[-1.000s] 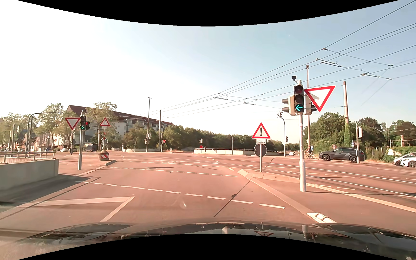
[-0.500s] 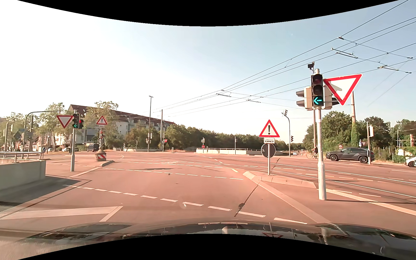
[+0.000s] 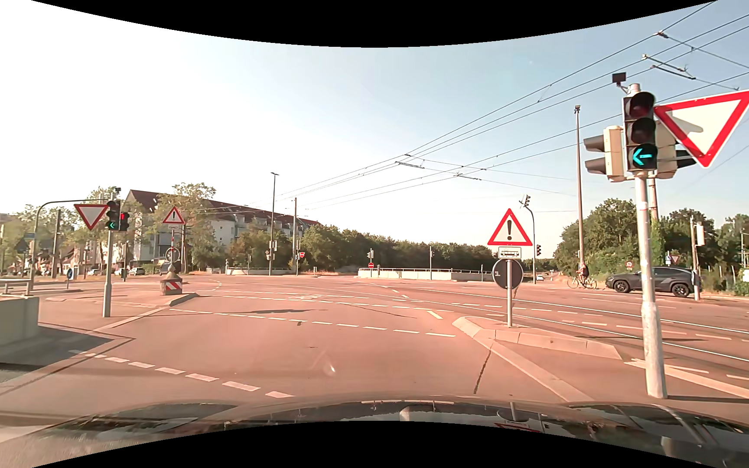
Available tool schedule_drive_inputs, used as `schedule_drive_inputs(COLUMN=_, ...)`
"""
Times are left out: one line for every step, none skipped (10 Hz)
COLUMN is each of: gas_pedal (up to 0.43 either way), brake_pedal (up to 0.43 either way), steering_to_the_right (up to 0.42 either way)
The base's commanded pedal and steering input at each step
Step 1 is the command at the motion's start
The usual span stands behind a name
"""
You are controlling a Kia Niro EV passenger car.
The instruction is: Follow the waypoints while adhering to traffic rules and regulations
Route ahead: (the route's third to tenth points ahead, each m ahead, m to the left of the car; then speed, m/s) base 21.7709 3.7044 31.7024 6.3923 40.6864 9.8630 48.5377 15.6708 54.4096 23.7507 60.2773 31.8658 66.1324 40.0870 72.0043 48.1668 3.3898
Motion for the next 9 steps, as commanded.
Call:
schedule_drive_inputs(gas_pedal=0.378, brake_pedal=0.0, steering_to_the_right=-0.049)
schedule_drive_inputs(gas_pedal=0.378, brake_pedal=0.0, steering_to_the_right=-0.05)
schedule_drive_inputs(gas_pedal=0.378, brake_pedal=0.0, steering_to_the_right=-0.05)
schedule_drive_inputs(gas_pedal=0.378, brake_pedal=0.0, steering_to_the_right=-0.05)
schedule_drive_inputs(gas_pedal=0.378, brake_pedal=0.0, steering_to_the_right=-0.049)
schedule_drive_inputs(gas_pedal=0.378, brake_pedal=0.0, steering_to_the_right=-0.05)
schedule_drive_inputs(gas_pedal=0.37, brake_pedal=0.0, steering_to_the_right=-0.047)
schedule_drive_inputs(gas_pedal=0.358, brake_pedal=0.0, steering_to_the_right=-0.041)
schedule_drive_inputs(gas_pedal=0.358, brake_pedal=0.0, steering_to_the_right=-0.035)
